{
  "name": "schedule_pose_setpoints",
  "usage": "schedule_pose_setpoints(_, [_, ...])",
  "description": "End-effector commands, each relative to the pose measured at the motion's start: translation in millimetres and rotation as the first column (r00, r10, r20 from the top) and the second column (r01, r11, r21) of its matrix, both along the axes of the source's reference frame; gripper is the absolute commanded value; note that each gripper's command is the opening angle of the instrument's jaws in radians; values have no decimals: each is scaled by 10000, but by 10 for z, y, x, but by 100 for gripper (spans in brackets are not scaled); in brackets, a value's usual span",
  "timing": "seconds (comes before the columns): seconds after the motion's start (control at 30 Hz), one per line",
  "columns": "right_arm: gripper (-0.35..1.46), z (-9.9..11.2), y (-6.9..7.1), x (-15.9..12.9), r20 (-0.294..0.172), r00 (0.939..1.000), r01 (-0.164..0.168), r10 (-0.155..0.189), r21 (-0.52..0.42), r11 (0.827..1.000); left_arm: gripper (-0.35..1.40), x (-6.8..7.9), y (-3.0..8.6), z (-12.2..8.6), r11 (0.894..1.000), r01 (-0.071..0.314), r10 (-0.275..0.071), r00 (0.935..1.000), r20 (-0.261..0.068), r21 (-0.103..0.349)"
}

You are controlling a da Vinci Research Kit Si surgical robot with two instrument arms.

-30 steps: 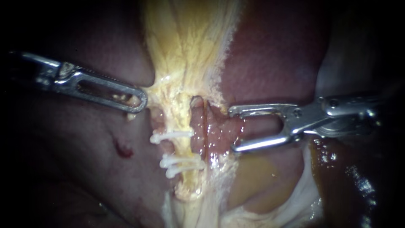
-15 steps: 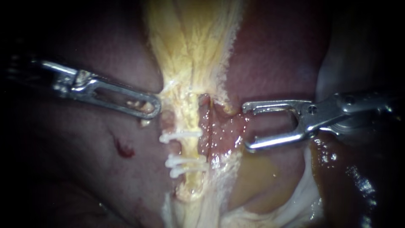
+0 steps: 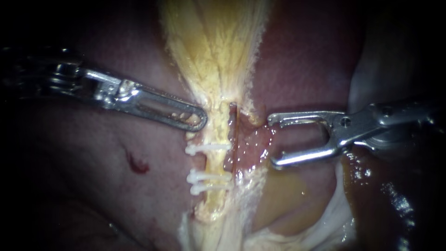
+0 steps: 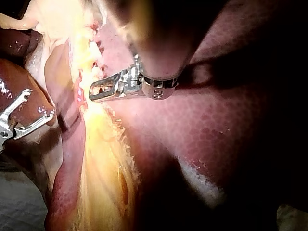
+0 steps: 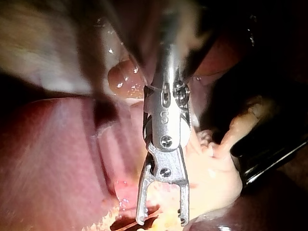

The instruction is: Going back third clip left tube

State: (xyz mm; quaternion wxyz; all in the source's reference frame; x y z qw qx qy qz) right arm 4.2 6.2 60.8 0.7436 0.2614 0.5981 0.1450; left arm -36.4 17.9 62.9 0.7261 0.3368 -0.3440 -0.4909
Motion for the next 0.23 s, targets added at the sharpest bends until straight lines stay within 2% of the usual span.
schedule_pose_setpoints(0.03, [50, 0, 0, 0, 1, 10000, -4, 4, 1, 10000, -35, 0, 0, 0, 10000, 2, -2, 10000, 6, 2])
schedule_pose_setpoints(0.23, [50, -1, 0, 1, -41, 10000, 11, -11, -111, 9999, -35, 1, -1, -1, 10000, -2, 2, 10000, 9, 3])
